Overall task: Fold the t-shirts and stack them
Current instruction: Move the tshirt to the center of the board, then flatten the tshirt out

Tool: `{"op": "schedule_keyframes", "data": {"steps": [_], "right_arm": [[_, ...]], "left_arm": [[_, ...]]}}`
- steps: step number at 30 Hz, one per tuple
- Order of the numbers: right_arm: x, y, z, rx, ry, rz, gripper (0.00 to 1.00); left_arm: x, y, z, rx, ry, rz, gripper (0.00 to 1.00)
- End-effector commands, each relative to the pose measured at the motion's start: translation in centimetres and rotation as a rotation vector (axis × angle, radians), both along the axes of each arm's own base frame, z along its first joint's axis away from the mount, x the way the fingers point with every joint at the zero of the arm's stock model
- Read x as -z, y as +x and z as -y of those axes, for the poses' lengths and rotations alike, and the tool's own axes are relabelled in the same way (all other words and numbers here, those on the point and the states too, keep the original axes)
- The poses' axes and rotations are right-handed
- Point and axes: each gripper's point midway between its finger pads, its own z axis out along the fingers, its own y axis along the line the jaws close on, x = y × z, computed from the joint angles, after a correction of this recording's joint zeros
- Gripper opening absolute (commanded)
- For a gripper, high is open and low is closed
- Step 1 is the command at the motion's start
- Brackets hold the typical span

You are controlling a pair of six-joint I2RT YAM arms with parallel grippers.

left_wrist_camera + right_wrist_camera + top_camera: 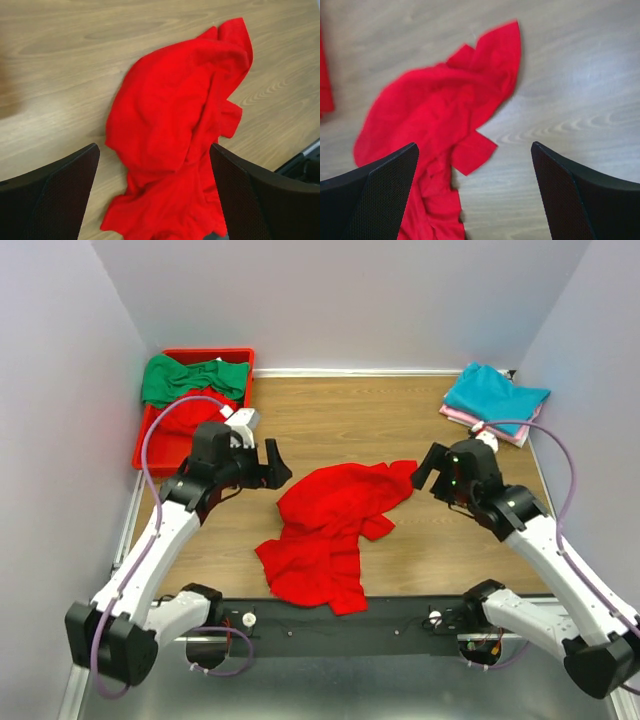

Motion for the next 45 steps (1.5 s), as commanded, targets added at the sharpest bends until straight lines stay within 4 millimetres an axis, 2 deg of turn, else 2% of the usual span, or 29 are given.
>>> {"op": "schedule_keyframes", "data": {"steps": [1,2,5,9,13,14,18,19,21,25,29,30,31,32,33,35,36,37,38,39,40,41,42,43,44,45], "right_arm": [[4.6,-1.1,-0.8,0.016,0.020,-0.178,1.00],[5.6,-0.9,-1.1,0.037,0.028,-0.216,1.00],[6.7,-0.2,-1.9,0.043,0.049,-0.240,1.00],[8.9,0.7,-2.3,0.074,0.033,-0.304,1.00],[11.1,1.6,-2.2,0.103,0.000,-0.330,1.00],[11.9,1.9,-2.1,0.107,-0.017,-0.340,1.00],[13.0,3.5,-2.1,0.112,-0.061,-0.332,0.99],[13.0,3.9,-2.0,0.115,-0.080,-0.326,0.98],[14.0,4.3,-1.7,0.122,-0.108,-0.349,0.96],[15.5,5.2,-0.9,0.121,-0.119,-0.383,0.91],[16.1,7.2,-0.1,0.108,-0.089,-0.379,0.87],[15.6,8.3,0.0,0.109,-0.079,-0.356,0.85],[16.0,8.8,0.0,0.088,-0.077,-0.361,0.82],[15.5,9.6,-0.3,0.075,-0.069,-0.345,0.81],[15.6,10.0,-0.4,0.066,-0.069,-0.344,0.79],[16.2,10.7,-0.5,0.048,-0.074,-0.359,0.75],[16.4,11.0,-0.5,0.043,-0.073,-0.364,0.71],[16.2,11.6,-0.6,0.035,-0.068,-0.360,0.68],[16.8,11.7,-0.7,0.028,-0.060,-0.378,0.66],[17.0,11.9,-0.6,0.024,-0.061,-0.385,0.61],[17.0,12.2,-0.8,0.012,-0.057,-0.384,0.59],[17.2,12.4,-0.6,0.013,-0.056,-0.388,0.57],[17.8,12.3,-0.6,0.009,-0.058,-0.407,0.54],[18.0,12.3,-0.5,0.005,-0.058,-0.414,0.54],[18.1,12.4,-0.3,0.003,-0.054,-0.417,0.53],[18.3,12.4,-0.2,0.005,-0.053,-0.423,0.51]], "left_arm": [[1.6,-1.4,-2.4,-0.069,0.102,0.004,0.98],[3.9,-2.3,-2.6,-0.063,0.124,-0.059,0.98],[7.0,-3.4,-3.0,-0.075,0.150,-0.135,0.98],[7.5,-2.9,-2.3,-0.077,0.139,-0.188,0.98],[8.1,-2.3,-0.1,-0.047,0.088,-0.229,0.98],[9.1,-2.2,0.3,-0.041,0.097,-0.262,0.98],[10.1,-1.6,3.2,0.001,0.064,-0.295,0.98],[11.0,-1.7,3.8,0.017,0.070,-0.324,0.98],[11.3,-1.4,4.3,0.026,0.086,-0.332,0.98],[13.2,-1.1,4.3,0.011,0.140,-0.370,0.98],[14.1,-0.8,3.7,-0.009,0.187,-0.379,0.95],[14.0,-0.5,3.8,-0.009,0.190,-0.375,0.92],[14.4,-0.4,3.9,-0.006,0.189,-0.381,0.83],[14.4,-0.2,4.2,0.000,0.182,-0.381,0.79],[14.5,-0.2,4.7,0.018,0.165,-0.387,0.70],[15.1,0.2,5.0,0.024,0.165,-0.402,0.61],[14.8,0.7,5.4,0.027,0.160,-0.394,0.56],[15.3,1.0,5.5,0.029,0.169,-0.402,0.45],[15.4,1.3,5.6,0.029,0.173,-0.401,0.39],[14.9,2.2,6.0,0.030,0.168,-0.381,0.33],[15.2,2.6,6.1,0.035,0.176,-0.385,0.20],[15.1,3.1,6.3,0.038,0.178,-0.377,0.15],[13.9,4.4,6.9,0.038,0.169,-0.345,0.08],[14.4,5.0,7.1,0.037,0.183,-0.352,0.00],[14.2,5.5,7.2,0.047,0.197,-0.348,0.00],[12.5,7.3,8.0,0.050,0.182,-0.301,0.00]]}}
